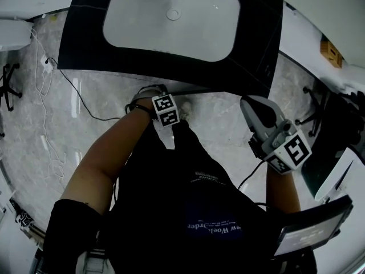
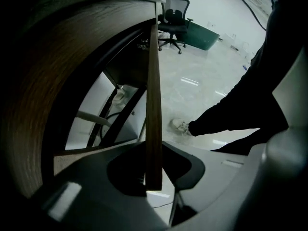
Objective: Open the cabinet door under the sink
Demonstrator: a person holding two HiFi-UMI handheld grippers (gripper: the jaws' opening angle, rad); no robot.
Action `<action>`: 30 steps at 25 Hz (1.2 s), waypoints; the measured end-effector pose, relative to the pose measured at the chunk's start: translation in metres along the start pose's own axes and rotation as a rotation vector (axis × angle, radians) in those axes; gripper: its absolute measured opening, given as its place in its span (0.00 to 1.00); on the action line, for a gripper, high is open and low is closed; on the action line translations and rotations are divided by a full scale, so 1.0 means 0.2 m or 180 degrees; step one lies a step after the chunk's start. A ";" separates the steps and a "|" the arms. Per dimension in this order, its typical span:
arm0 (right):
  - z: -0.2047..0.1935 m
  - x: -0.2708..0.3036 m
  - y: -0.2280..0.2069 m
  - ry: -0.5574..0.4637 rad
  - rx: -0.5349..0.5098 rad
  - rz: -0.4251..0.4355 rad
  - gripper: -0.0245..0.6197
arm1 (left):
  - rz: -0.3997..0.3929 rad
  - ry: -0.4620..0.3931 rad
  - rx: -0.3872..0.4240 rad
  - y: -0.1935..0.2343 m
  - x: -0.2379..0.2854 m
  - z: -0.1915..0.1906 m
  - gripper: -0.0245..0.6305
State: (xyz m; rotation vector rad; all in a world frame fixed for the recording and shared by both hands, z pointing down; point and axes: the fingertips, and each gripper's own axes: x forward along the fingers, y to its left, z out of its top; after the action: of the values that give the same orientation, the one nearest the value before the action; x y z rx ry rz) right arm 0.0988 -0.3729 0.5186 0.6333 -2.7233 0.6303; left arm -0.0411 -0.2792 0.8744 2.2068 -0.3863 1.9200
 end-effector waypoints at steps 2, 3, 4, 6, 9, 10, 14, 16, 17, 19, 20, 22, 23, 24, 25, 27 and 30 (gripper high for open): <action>0.04 0.01 0.01 -0.0083 0.0028 0.0091 0.04 | -0.0044 -0.0006 -0.0126 -0.07 0.00 0.00 0.14; 0.05 0.02 0.02 -0.0107 0.0018 0.0122 0.04 | -0.0059 -0.0011 -0.0186 -0.11 0.00 0.00 0.14; 0.06 0.02 0.02 -0.0107 0.0000 0.0138 0.04 | -0.0073 -0.0016 -0.0243 -0.14 0.00 0.00 0.14; 0.06 0.02 0.02 -0.0071 -0.0052 0.0145 0.04 | -0.0101 -0.0038 -0.0350 -0.20 0.00 0.01 0.14; 0.02 0.01 0.00 0.0023 -0.0254 0.0042 0.04 | -0.0126 -0.0112 -0.0475 -0.27 0.00 0.02 0.14; 0.02 0.01 -0.01 0.0032 -0.0300 -0.0019 0.04 | -0.0135 -0.0141 -0.0510 -0.29 0.00 0.02 0.14; 0.01 -0.01 -0.06 -0.0010 -0.0215 -0.0193 0.04 | -0.0169 -0.0185 -0.0601 -0.34 0.00 0.03 0.14; 0.00 -0.03 -0.12 -0.0001 -0.0222 -0.0260 0.04 | -0.0175 -0.0173 -0.0660 -0.34 0.02 0.04 0.14; 0.01 -0.04 -0.14 0.0002 -0.0252 -0.0282 0.04 | -0.0172 -0.0164 -0.0687 -0.35 0.01 0.04 0.14; 0.04 -0.08 -0.19 0.0001 -0.0307 -0.0287 0.04 | -0.0146 -0.0144 -0.0732 -0.35 0.00 0.04 0.14; 0.05 -0.10 -0.21 -0.0002 -0.0322 -0.0271 0.04 | -0.0134 -0.0126 -0.0752 -0.36 -0.01 0.04 0.14; 0.06 -0.14 -0.27 0.0022 -0.0348 -0.0192 0.04 | -0.0131 -0.0063 -0.0804 -0.39 0.00 0.04 0.14; 0.06 -0.15 -0.30 0.0052 -0.0372 -0.0130 0.04 | -0.0124 -0.0022 -0.0854 -0.40 0.01 0.03 0.14; 0.08 -0.16 -0.33 0.0083 -0.0405 -0.0058 0.04 | -0.0104 0.0021 -0.0920 -0.40 0.01 0.03 0.14; 0.09 -0.16 -0.36 0.0108 -0.0444 0.0017 0.04 | -0.0083 0.0064 -0.0994 -0.39 0.02 0.02 0.14; 0.11 -0.18 -0.40 0.0143 -0.0521 0.0154 0.04 | -0.0065 0.0160 -0.1116 -0.40 0.02 0.02 0.14; 0.13 -0.22 -0.47 0.0179 -0.0595 0.0343 0.04 | -0.0067 0.0312 -0.1272 -0.47 0.01 0.03 0.14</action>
State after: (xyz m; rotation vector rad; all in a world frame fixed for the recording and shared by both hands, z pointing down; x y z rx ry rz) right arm 0.1767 -0.4458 0.5124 0.4201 -2.7353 0.4039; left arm -0.0053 -0.1932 0.8785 1.8466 -0.6619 1.7482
